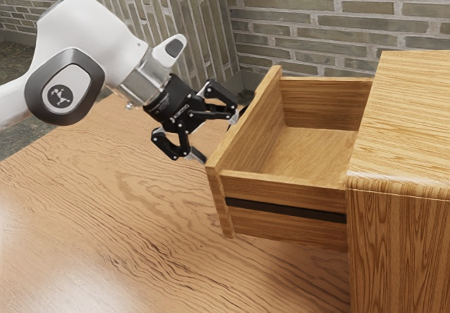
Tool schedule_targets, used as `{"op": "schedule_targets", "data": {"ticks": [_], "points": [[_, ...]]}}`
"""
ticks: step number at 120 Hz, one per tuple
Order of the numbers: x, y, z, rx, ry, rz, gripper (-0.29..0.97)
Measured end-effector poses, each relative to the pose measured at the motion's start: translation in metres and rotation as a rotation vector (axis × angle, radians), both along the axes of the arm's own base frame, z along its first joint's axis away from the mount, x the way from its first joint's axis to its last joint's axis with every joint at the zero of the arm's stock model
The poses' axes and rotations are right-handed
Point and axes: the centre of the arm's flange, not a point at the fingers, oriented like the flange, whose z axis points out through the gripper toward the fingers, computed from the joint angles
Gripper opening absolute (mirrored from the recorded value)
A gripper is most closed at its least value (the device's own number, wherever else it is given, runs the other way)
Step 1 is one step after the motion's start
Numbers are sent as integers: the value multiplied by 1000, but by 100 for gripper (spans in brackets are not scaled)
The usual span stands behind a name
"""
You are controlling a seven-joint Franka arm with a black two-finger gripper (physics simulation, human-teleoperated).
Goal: Pull the drawer handle with one arm to open the drawer
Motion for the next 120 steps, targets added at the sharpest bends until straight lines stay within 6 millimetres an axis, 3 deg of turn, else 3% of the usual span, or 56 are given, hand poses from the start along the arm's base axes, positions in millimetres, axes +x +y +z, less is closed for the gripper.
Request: {"op": "schedule_targets", "data": {"ticks": [74, 120], "points": [[-11, 24, -8, -8, 7, 18, 65], [-28, 62, -7, -6, -3, 56, 66]]}}
